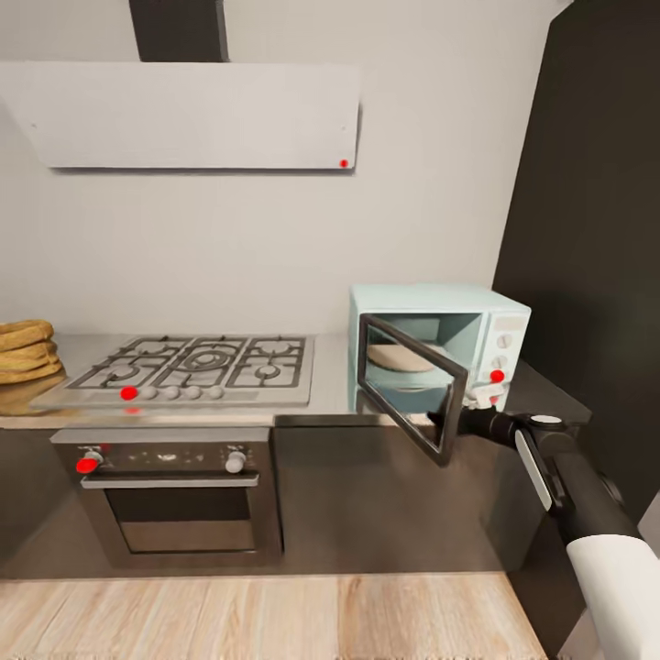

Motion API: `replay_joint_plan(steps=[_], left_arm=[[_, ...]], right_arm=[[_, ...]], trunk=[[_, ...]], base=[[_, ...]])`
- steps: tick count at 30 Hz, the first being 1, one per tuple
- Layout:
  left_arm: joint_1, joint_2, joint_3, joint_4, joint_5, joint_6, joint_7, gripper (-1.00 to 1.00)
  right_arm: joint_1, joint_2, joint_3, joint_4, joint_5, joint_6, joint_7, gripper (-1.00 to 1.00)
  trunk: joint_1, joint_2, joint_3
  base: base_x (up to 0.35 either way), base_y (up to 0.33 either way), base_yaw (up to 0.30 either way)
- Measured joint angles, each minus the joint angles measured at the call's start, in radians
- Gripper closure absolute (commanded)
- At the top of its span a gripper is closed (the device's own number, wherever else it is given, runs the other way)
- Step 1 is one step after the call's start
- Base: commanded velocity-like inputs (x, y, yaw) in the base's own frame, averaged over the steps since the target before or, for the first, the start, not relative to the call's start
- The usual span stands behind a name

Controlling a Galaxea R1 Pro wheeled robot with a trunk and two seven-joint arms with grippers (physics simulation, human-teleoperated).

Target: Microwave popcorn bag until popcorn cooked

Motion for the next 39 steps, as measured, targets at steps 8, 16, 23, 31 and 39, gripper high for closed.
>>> replay_joint_plan(steps=[8, 16, 23, 31, 39], left_arm=[[0.0, 0.0, 0.001, 0.0, 0.0, 0.0, 0.0, -1.0], [0.0, 0.0, 0.003, 0.0, 0.002, 0.0, 0.0, -1.0], [0.0, 0.0, 0.001, 0.0, 0.002, 0.0, 0.0, -1.0], [0.0, 0.0, 0.003, 0.0, 0.003, 0.0, 0.0, -1.0], [0.0, 0.0, 0.004, 0.0, 0.004, 0.0, 0.0, -1.0]], right_arm=[[0.0, 0.0, -0.001, -0.002, -0.002, 0.0, 0.003, -1.0], [0.0, 0.009, -0.005, -0.012, -0.026, 0.004, 0.004, -1.0], [0.0, 0.009, -0.009, -0.012, -0.06, 0.006, 0.005, -1.0], [0.0, 0.004, -0.028, -0.01, -0.06, 0.004, 0.001, -1.0], [0.0, -0.037, -0.105, 0.003, -0.046, -0.006, -0.021, -1.0]], trunk=[[0.0, 0.0, 0.0], [0.0, 0.0, 0.0], [0.0, 0.0, 0.0], [0.0, 0.0, 0.0], [0.0, 0.0, 0.0]], base=[[-0.211, 0.189, 0.0], [-0.15, 0.165, 0.0], [-0.013, 0.169, 0.0], [0.0, 0.061, 0.0], [0.0, 0.001, 0.0]])
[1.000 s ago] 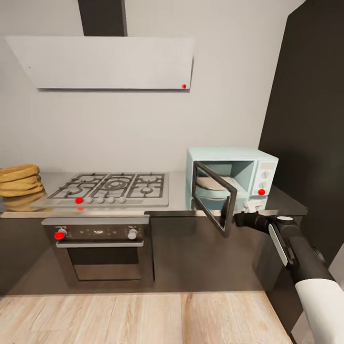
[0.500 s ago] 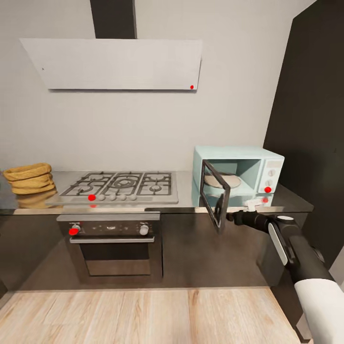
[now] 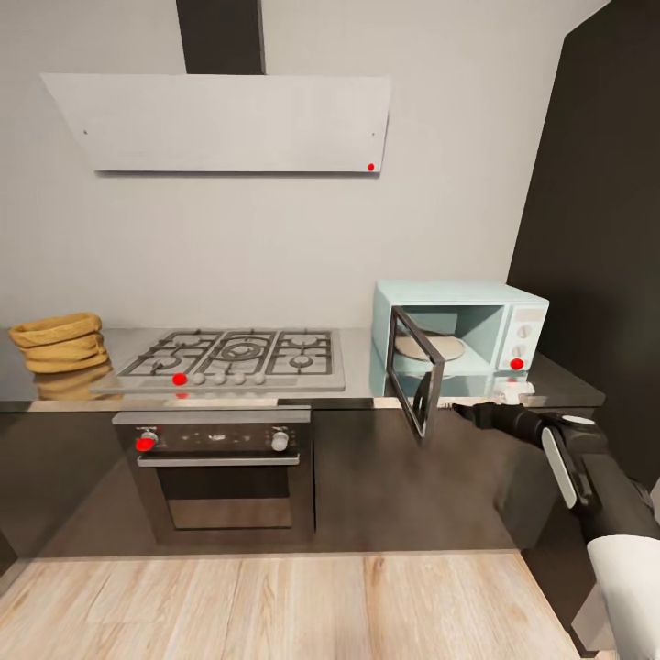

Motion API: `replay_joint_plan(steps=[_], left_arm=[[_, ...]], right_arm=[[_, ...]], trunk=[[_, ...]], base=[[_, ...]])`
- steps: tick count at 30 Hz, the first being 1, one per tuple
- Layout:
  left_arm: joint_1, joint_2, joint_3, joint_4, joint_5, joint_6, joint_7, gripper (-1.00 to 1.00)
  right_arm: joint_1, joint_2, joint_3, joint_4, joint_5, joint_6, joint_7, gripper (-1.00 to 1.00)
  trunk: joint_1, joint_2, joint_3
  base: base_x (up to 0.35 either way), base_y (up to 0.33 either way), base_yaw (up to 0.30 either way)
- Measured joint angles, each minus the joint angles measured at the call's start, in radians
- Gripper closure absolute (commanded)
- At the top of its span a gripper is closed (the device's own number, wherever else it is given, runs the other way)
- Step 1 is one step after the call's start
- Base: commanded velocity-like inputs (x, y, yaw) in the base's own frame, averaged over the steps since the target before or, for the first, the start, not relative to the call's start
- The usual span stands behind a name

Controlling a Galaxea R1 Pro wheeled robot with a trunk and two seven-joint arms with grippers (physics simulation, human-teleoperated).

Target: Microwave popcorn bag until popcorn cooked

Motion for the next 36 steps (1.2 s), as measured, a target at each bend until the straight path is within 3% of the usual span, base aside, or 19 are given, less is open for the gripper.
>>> replay_joint_plan(steps=[5, 9, 13, 16, 18, 20, 21, 22, 24, 27, 31, 36], left_arm=[[0.0, 0.0, 0.003, 0.0, 0.0, 0.0, 0.0, -1.0], [0.0, 0.001, 0.004, 0.0, 0.0, 0.0, 0.0, -1.0], [0.0, 0.002, 0.005, 0.0, 0.003, -0.001, 0.001, -1.0], [0.0, 0.001, 0.005, 0.0, 0.003, 0.0, 0.001, -1.0], [0.0, 0.001, 0.005, 0.0, 0.003, 0.0, 0.001, -1.0], [0.0, 0.001, 0.006, 0.0, 0.004, -0.001, 0.001, -1.0], [0.0, 0.001, 0.006, 0.0, 0.004, 0.0, 0.001, -1.0], [0.0, 0.002, 0.006, 0.0, 0.005, 0.0, 0.001, -1.0], [0.0, 0.002, 0.006, 0.0, 0.005, 0.0, 0.001, -1.0], [0.0, 0.002, 0.007, 0.0, 0.005, 0.0, 0.001, -1.0], [0.0, 0.001, 0.007, 0.0, 0.005, -0.001, 0.001, -1.0], [0.0, 0.002, 0.006, 0.0, 0.005, -0.001, 0.001, -1.0]], right_arm=[[0.0, -0.014, -0.002, 0.021, 0.003, -0.004, -0.159, -1.0], [0.0, -0.015, -0.002, 0.034, 0.003, -0.003, -0.186, -1.0], [0.0, -0.015, -0.002, 0.147, 0.003, -0.003, -0.187, -1.0], [0.001, -0.016, 0.0, 0.375, 0.013, -0.019, -0.194, -1.0], [0.001, -0.017, 0.002, 0.549, 0.048, -0.08, -0.197, -1.0], [0.001, -0.018, 0.005, 0.747, 0.101, -0.181, -0.199, -1.0], [-0.001, -0.018, 0.007, 0.858, 0.141, -0.281, -0.198, -1.0], [0.004, -0.015, 0.012, 1.032, 0.176, -0.364, -0.195, -1.0], [0.079, -0.004, 0.012, 1.112, 0.216, -0.454, -0.196, -1.0], [0.337, 0.002, 0.015, 1.135, 0.233, -0.519, -0.202, -1.0], [0.449, 0.006, 0.014, 1.136, 0.232, -0.648, -0.224, -1.0], [0.491, 0.019, 0.013, 1.136, 0.232, -0.685, -0.226, -1.0]], trunk=[[0.0, 0.0, 0.0], [0.0, 0.0, 0.0], [0.0, 0.0, 0.0], [0.0, 0.0, 0.0], [0.0, 0.0, 0.0], [0.0, 0.0, 0.0], [0.0, 0.0, 0.0], [0.0, 0.0, 0.0], [0.0, 0.0, 0.0], [0.0, 0.0, 0.0], [0.0, 0.0, 0.0], [0.0, 0.0, 0.0]], base=[[0.0, 0.0, 0.0], [0.0, 0.0, 0.0], [0.0, 0.0, 0.0], [0.0, 0.0, 0.0], [0.0, 0.0, 0.0], [0.0, 0.0, 0.0], [0.0, 0.0, 0.0], [0.0, 0.0, 0.0], [0.0, 0.0, 0.0], [0.0, 0.0, 0.0], [0.0, 0.0, 0.0], [0.0, 0.0, 0.0]])
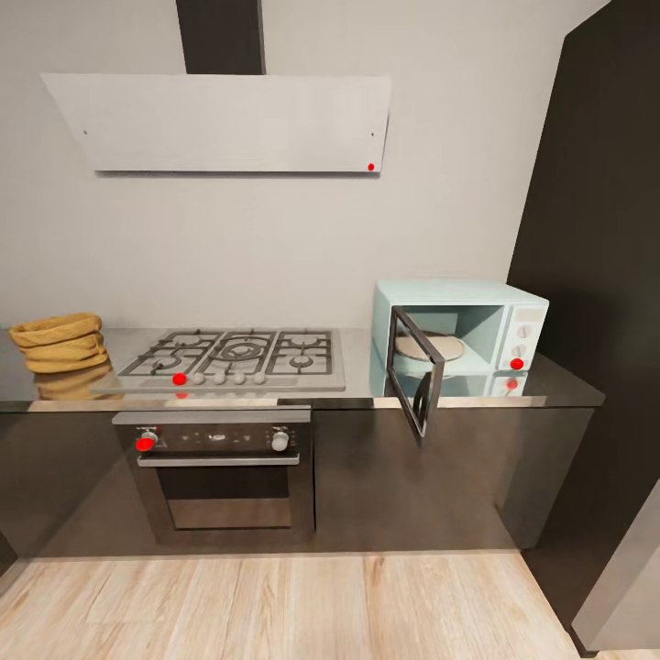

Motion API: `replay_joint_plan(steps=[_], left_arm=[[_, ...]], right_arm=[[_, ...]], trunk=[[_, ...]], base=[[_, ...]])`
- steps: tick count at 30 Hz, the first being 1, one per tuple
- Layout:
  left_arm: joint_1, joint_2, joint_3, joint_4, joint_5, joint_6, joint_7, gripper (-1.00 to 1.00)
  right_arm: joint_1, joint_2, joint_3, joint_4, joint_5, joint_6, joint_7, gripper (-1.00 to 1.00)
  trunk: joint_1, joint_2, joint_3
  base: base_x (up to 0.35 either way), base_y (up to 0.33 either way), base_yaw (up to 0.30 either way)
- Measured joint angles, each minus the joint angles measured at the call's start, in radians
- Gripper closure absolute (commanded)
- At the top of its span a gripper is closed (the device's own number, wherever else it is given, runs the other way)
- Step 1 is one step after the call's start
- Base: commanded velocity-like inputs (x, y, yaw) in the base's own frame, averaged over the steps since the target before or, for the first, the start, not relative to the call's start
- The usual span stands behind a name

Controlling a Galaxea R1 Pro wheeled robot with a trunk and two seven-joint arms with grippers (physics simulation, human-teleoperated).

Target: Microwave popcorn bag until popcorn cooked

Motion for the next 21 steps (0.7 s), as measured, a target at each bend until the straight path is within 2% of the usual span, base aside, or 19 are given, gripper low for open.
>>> replay_joint_plan(steps=[6, 7, 8, 9, 10, 12, 15, 21], left_arm=[[0.0, 0.0, 0.0, 0.0, 0.0, 0.0, 0.0, -1.0], [0.0, 0.0, 0.0, 0.0, 0.0, 0.0, 0.0, -1.0], [0.0, 0.0, 0.0, 0.0, 0.0, 0.0, 0.0, -1.0], [0.0, -0.001, 0.0, 0.0, 0.0, 0.0, 0.0, -1.0], [0.0, 0.0, 0.0, 0.0, 0.0, 0.0, 0.0, -1.0], [0.0, -0.001, 0.0, 0.0, 0.0, 0.0, 0.0, -1.0], [0.0, -0.001, 0.0, 0.0, 0.0, 0.0, 0.0, -1.0], [0.0, -0.001, 0.001, 0.0, 0.001, 0.0, 0.001, -1.0]], right_arm=[[0.003, 0.001, 0.002, 0.0, 0.013, 0.0, -0.001, -1.0], [0.004, 0.002, 0.002, 0.0, 0.033, 0.0, -0.001, -1.0], [0.003, 0.006, 0.002, 0.001, 0.081, 0.006, -0.002, -1.0], [0.003, 0.032, 0.001, 0.001, 0.095, 0.011, -0.021, -1.0], [0.004, 0.049, 0.0, 0.002, 0.097, 0.013, -0.042, -1.0], [0.004, 0.064, 0.0, 0.001, 0.1, 0.019, -0.082, -1.0], [0.004, 0.069, 0.0, 0.001, 0.102, 0.023, -0.113, -1.0], [0.004, 0.071, 0.0, 0.001, 0.103, 0.026, -0.124, -1.0]], trunk=[[0.0, 0.0, 0.0], [0.0, 0.0, 0.0], [0.0, 0.0, 0.0], [0.0, 0.0, 0.0], [0.0, 0.0, 0.0], [0.0, 0.0, 0.0], [0.0, 0.0, 0.001], [0.0, 0.0, 0.003]], base=[[0.0, 0.0, 0.0], [0.0, 0.0, 0.0], [0.0, 0.0, 0.0], [0.0, 0.0, 0.025], [0.0, 0.0, 0.096], [0.0, 0.0, 0.194], [0.0, 0.0, 0.245], [0.0, 0.0, 0.266]])
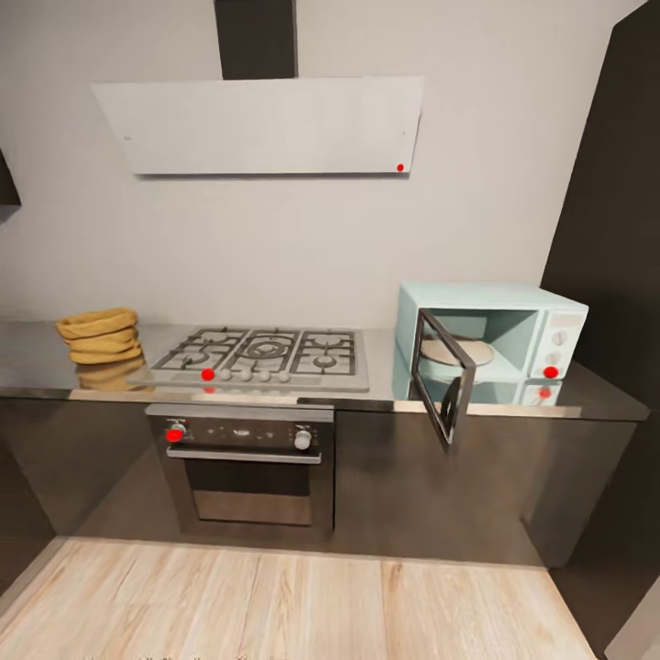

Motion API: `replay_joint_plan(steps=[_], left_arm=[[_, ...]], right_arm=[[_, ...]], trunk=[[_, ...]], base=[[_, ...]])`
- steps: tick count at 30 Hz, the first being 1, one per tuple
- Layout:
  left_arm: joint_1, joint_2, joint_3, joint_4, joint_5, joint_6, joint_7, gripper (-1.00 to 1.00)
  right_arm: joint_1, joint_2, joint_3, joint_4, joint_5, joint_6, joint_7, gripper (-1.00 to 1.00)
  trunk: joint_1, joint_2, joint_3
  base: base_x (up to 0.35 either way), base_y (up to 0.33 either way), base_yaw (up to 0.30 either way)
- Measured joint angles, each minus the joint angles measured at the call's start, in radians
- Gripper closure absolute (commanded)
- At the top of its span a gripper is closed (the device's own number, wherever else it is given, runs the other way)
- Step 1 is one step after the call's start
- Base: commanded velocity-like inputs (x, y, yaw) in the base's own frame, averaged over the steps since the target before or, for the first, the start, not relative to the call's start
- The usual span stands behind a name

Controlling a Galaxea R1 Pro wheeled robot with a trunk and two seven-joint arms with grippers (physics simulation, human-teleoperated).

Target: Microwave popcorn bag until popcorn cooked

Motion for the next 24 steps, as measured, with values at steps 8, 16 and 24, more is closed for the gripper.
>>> replay_joint_plan(steps=[8, 16, 24], left_arm=[[0.0, -0.003, 0.003, 0.0, 0.059, 0.0, 0.002, -1.0], [0.0, -0.002, 0.001, 0.0, 0.093, 0.0, 0.003, -1.0], [0.0, -0.002, 0.001, 0.0, 0.092, 0.0, 0.002, -1.0]], right_arm=[[0.0, 0.006, 0.0, 0.0, 0.001, 0.001, -0.001, -1.0], [0.0, 0.005, 0.0, 0.001, 0.002, 0.021, -0.001, -1.0], [0.0, 0.005, 0.0, 0.001, 0.002, 0.042, 0.0, -1.0]], trunk=[[0.0, 0.0, 0.0], [0.0, 0.0, 0.0], [0.0, 0.0, 0.0]], base=[[0.0, 0.0, 0.272], [0.0, 0.0, 0.273], [0.0, 0.0, 0.273]])
